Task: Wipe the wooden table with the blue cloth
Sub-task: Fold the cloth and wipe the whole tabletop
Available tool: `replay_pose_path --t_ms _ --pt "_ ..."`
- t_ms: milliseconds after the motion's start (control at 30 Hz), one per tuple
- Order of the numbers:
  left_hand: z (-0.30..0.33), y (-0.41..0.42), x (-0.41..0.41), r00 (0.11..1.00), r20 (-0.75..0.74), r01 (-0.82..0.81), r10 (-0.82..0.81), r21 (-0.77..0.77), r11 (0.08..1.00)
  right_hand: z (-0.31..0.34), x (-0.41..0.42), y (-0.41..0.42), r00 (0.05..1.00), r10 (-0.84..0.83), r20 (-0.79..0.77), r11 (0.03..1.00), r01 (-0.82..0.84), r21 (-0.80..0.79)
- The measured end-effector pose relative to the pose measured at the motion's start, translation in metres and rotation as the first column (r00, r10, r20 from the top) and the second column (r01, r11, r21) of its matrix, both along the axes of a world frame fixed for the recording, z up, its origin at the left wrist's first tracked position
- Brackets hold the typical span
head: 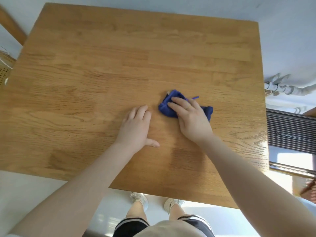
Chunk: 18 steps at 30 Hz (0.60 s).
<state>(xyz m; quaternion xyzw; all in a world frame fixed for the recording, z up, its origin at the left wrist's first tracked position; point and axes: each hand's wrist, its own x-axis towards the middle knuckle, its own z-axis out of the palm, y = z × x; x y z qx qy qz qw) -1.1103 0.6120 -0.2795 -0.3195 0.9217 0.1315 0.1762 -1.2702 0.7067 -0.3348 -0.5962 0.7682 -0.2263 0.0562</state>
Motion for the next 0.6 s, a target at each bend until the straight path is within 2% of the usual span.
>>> replay_pose_path --t_ms 133,300,467,600 --pt "-0.004 0.001 0.002 1.000 0.015 -0.005 0.005 0.006 1.000 0.004 -0.053 -0.045 0.981 -0.188 -0.040 0.982 0.189 0.025" --pt "0.000 0.005 0.004 0.998 0.029 -0.056 0.055 0.050 0.997 0.006 -0.073 -0.055 0.976 -0.215 -0.045 0.975 0.216 0.040" --pt "0.010 0.025 -0.012 0.979 0.033 -0.204 0.201 0.218 0.954 0.004 -0.019 0.020 0.997 -0.069 0.026 0.998 0.068 0.014" --pt "0.002 0.054 -0.039 0.985 -0.057 -0.147 0.162 0.216 0.965 0.006 0.007 0.078 0.997 0.077 0.024 0.992 -0.079 0.101"
